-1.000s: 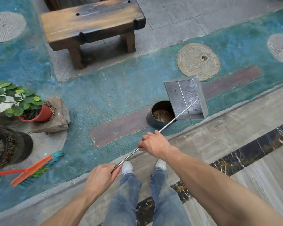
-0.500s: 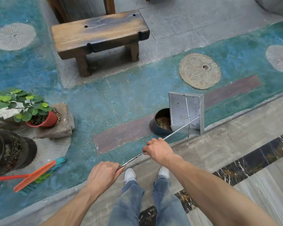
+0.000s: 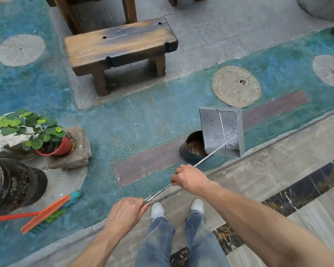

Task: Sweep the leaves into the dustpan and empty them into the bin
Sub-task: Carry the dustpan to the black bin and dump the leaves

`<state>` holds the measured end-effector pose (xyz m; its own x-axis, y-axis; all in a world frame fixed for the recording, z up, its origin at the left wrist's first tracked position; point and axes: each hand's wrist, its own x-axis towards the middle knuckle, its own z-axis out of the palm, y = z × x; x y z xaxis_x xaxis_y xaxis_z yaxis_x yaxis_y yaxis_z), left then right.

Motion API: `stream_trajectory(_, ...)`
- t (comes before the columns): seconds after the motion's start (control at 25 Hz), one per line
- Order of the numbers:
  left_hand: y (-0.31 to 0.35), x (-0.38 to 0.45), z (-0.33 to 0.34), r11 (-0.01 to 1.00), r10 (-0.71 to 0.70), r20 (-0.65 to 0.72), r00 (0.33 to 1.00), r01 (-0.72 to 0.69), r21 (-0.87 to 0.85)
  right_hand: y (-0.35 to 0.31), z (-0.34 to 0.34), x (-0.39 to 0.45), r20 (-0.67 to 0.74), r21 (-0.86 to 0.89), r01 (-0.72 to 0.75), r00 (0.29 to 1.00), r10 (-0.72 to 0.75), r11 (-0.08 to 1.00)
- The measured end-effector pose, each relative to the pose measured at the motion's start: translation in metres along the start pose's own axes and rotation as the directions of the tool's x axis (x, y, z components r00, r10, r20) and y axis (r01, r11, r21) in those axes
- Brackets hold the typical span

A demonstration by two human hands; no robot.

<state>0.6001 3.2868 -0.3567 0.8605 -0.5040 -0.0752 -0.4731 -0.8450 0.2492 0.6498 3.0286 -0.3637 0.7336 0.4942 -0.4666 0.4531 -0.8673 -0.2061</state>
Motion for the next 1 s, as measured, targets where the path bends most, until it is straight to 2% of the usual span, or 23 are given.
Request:
stream_trajectory(0.2,-0.006,0.005,-0.012,0.997,0.048,-0.034,0.998,-0.046,0.067,-0.006,-0.009,0.001,-0.046,-0.037,0.002,0.999,-0.004,0.999)
stream_trajectory(0.32,-0.010,0.017,-0.028,0.977,0.191,-0.083,0.978,-0.181,0.111,-0.009,-0.024,-0.010,-0.080,-0.037,-0.035,0.996,0.032,0.999)
stream_trajectory(0.52,-0.015,0.081,-0.108,0.863,0.491,-0.243,0.837,-0.429,0.267,-0.014,-0.067,-0.031,-0.172,0.027,-0.207,0.963,0.209,0.978)
stream_trajectory(0.64,0.000,0.137,-0.168,0.847,0.524,-0.395,0.755,-0.412,0.336,-0.011,-0.098,-0.039,-0.346,0.135,-0.341,0.864,0.366,0.930)
stream_trajectory(0.72,0.020,0.164,-0.200,0.908,0.418,-0.506,0.755,-0.323,0.268,-0.011,-0.111,-0.049,-0.449,0.231,-0.393,0.769,0.455,0.890)
stream_trajectory(0.76,0.032,0.172,-0.210,0.957,0.290,-0.564,0.773,-0.234,0.172,-0.013,-0.116,-0.053,-0.490,0.272,-0.405,0.722,0.488,0.873)
stream_trajectory(0.8,0.044,0.178,-0.214,0.993,0.098,-0.609,0.787,-0.114,0.012,-0.016,-0.118,-0.057,-0.521,0.305,-0.410,0.684,0.511,0.860)
stream_trajectory(0.84,0.057,0.182,-0.216,0.978,-0.145,-0.592,0.793,0.026,-0.205,-0.020,-0.118,-0.061,-0.544,0.333,-0.414,0.650,0.531,0.847)
stream_trajectory(0.88,0.069,0.183,-0.216,0.886,-0.378,-0.500,0.779,0.146,-0.441,-0.026,-0.116,-0.064,-0.551,0.356,-0.419,0.628,0.550,0.835)
stream_trajectory(0.92,0.082,0.184,-0.217,0.711,-0.571,-0.331,0.751,0.250,-0.657,-0.033,-0.111,-0.068,-0.535,0.386,-0.427,0.619,0.575,0.818)
stream_trajectory(0.96,0.093,0.185,-0.217,0.472,-0.693,-0.105,0.713,0.339,-0.814,-0.041,-0.104,-0.073,-0.510,0.415,-0.433,0.618,0.598,0.800)
stream_trajectory(1.0,0.103,0.184,-0.218,0.220,-0.739,0.122,0.663,0.408,-0.886,-0.048,-0.094,-0.080,-0.486,0.443,-0.436,0.617,0.619,0.783)
